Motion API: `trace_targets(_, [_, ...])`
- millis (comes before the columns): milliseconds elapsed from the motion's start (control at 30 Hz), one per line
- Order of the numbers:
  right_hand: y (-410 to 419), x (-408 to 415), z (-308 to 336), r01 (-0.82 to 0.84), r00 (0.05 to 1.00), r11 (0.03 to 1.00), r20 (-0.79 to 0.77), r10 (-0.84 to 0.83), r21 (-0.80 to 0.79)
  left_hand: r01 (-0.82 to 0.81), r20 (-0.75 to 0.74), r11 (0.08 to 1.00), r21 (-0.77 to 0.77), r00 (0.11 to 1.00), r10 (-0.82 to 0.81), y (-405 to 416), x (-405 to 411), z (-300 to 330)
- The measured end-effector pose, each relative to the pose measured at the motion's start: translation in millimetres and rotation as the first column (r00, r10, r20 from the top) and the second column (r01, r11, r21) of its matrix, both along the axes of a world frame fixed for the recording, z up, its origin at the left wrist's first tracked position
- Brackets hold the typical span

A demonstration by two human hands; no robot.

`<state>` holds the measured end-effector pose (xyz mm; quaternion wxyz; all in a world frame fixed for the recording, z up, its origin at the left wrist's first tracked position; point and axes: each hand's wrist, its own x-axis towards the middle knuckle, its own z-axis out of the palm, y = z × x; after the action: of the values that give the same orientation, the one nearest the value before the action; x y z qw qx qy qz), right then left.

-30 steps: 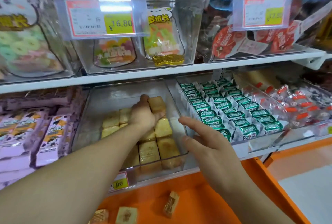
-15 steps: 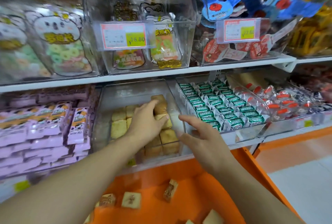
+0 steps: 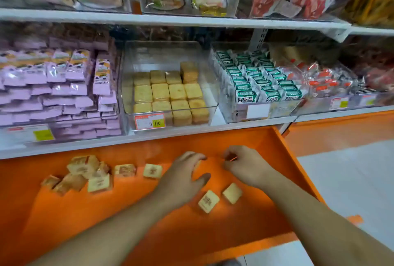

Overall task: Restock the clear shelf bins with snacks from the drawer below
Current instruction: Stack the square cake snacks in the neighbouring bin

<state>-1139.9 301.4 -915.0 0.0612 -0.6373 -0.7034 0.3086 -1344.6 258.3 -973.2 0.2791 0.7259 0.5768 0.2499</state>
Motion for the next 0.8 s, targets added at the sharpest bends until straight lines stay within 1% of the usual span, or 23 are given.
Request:
trace_targets(67, [6, 7, -32, -0.045, 0.985, 0.991, 0.161, 0.065, -0.125, 0.024, -0.043, 0.992, -0.128, 0.999, -0.030, -5, 1, -33])
trace_targets(133, [11, 14, -59, -0.057, 0.961, 0.968, 0.248, 0.120, -0.245, 0.018, -0.075, 0.973, -0.232, 0.996, -0.037, -3, 4, -59])
trace_targets(200, [20, 21, -81, -0.058, 0.943, 0.950, 0.295, 0.153, -0.308, 0.011, -0.086, 0.949, -0.315, 0.995, -0.040, 4, 12, -86])
trace_targets(300, [36, 28, -113, -0.043, 0.939, 0.948, 0.313, 0.146, -0.314, 0.046, -0.036, 0.920, -0.390, 0.997, -0.065, 13, 27, -124])
trace_targets(400, [47, 35, -152, -0.064, 0.919, 0.940, 0.346, 0.186, -0.335, 0.075, -0.035, 0.877, -0.474, 0.994, -0.104, 21, 41, -161])
trace_targets(533, [46, 41, -214, -0.074, 0.879, 0.925, 0.415, 0.237, -0.373, 0.028, -0.201, 0.848, -0.528, 0.967, -0.157, 28, 53, -201])
trace_targets(600, [45, 47, -238, 0.004, 0.884, 0.926, 0.434, 0.173, -0.377, 0.014, -0.195, 0.831, -0.556, 0.970, -0.147, 28, 59, -214])
trace_targets(667, [45, 49, -243, 0.055, 0.900, 0.928, 0.421, 0.114, -0.370, 0.010, -0.182, 0.831, -0.557, 0.974, -0.133, 27, 65, -222])
trace_targets(733, [46, 47, -246, 0.053, 0.920, 0.938, 0.383, 0.088, -0.343, 0.000, -0.157, 0.835, -0.550, 0.982, -0.104, 26, 67, -223])
trace_targets(800, [49, 41, -246, 0.019, 0.922, 0.949, 0.372, 0.105, -0.315, -0.044, -0.099, 0.829, -0.557, 0.995, -0.013, 25, 63, -218])
